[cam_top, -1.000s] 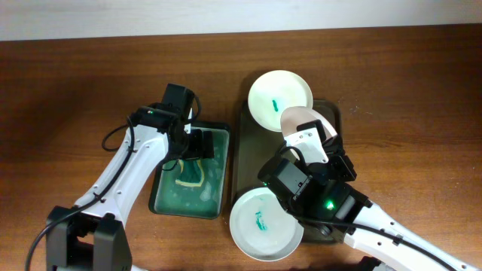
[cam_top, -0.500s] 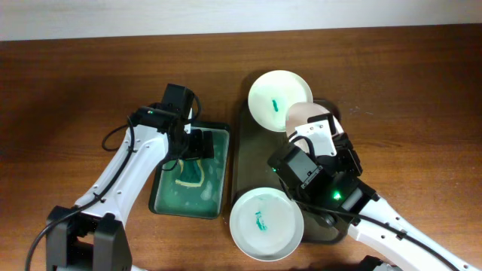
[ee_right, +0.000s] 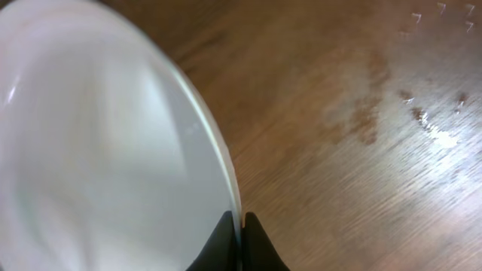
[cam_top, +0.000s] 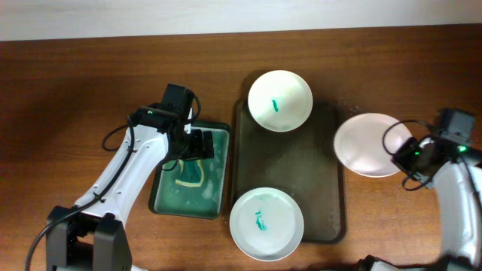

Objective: Clean dirty plates on tray and stack at the side

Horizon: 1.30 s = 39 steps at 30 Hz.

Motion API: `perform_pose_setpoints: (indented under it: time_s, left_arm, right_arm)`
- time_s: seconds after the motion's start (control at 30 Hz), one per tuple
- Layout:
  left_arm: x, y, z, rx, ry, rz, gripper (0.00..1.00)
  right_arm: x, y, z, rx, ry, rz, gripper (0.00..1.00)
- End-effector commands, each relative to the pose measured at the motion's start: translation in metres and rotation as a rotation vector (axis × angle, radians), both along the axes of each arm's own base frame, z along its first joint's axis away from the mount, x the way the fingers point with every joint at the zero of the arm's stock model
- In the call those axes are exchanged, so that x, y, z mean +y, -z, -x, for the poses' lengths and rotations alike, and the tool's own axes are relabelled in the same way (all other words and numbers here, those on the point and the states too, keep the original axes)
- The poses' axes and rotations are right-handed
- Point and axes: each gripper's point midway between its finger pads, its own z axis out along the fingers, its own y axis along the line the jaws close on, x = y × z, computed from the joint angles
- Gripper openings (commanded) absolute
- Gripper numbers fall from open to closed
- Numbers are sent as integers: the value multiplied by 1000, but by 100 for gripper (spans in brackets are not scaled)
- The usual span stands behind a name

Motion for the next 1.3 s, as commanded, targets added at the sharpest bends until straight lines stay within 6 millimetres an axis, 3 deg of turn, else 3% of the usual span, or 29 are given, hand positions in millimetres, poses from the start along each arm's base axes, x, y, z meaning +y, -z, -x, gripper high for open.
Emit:
perform_pose_setpoints:
  time_s: [0.0, 0.03, 0.1, 0.13, 0.2, 0.27, 0.3, 0.33, 0.37, 0.4, 0.43, 0.5, 0.53, 0.63, 0.7, 0.8, 0.83, 0.97, 1.0, 1.03, 1.1, 1.17, 1.27]
  left_arm:
    - [-1, -3, 0, -9, 3, 9, 100]
    - [-1, -3, 0, -9, 2, 9, 100]
    - [-1, -3, 0, -9, 2, 9, 100]
    - [-1, -3, 0, -9, 2, 9, 100]
    - [-1, -3, 0, -9, 2, 9, 100]
    - [-1, -3, 0, -9, 2, 9, 100]
    - [-1, -3, 0, -9, 2, 9, 100]
    - [-1, -3, 0, -9, 2, 9, 100]
    - [-1, -3, 0, -9, 2, 9, 100]
    - [-1, -3, 0, -9, 3, 9, 100]
    - [-1, -3, 0, -9, 2, 9, 100]
    - [-1, -3, 0, -9, 2, 9, 100]
    - [-1, -3, 0, -9, 3, 9, 100]
    - [-1, -3, 0, -9, 2, 9, 100]
    - [-1, -3, 0, -9, 2, 9, 100]
    - [-1, -3, 0, -9, 3, 9, 99]
    - [-1, -3, 0, -9, 2, 9, 99]
    - [-1, -3, 0, -9, 2, 9, 100]
    - [-1, -3, 0, -9, 2, 9, 100]
    - [-1, -3, 0, -9, 3, 9, 100]
    - [-1, -3, 0, -9, 3, 9, 100]
    - [-1, -3, 0, -9, 2, 9, 100]
    - [-1, -3, 0, -9, 2, 9, 100]
  right_arm:
    - [-31, 41, 17, 73, 131, -133, 4]
    - [-38, 57, 23, 94, 172, -180, 4]
    - [-45, 68, 27, 102, 208, -212, 4]
    - [-45, 67, 29, 98, 216, -225, 22]
    - [-46, 51, 27, 74, 215, -213, 30]
    - [-41, 12, 16, -18, 180, -198, 33]
    - [-28, -19, 2, -107, 89, -176, 34]
    - [3, -61, -18, -241, -93, -139, 34]
    - [29, -83, -32, -327, -240, -122, 33]
    - [78, -105, -47, -411, -474, -101, 31]
    - [108, -106, -53, -407, -573, -96, 31]
    - [177, -81, -50, -290, -783, -144, 31]
    - [213, -54, -31, -144, -890, -211, 37]
    - [247, -10, 30, 206, -987, -331, 38]
    - [261, 12, 63, 348, -1050, -356, 39]
    - [266, 45, 79, 370, -1027, -357, 42]
    - [265, 66, 85, 361, -981, -362, 41]
    - [265, 90, 90, 325, -950, -373, 18]
    - [266, 90, 86, 312, -952, -370, 4]
    - [266, 88, 82, 301, -951, -368, 4]
    - [265, 77, 57, 237, -941, -324, 4]
    - [247, 58, 12, 157, -831, -182, 4]
    - [218, 53, -21, 95, -787, 35, 4]
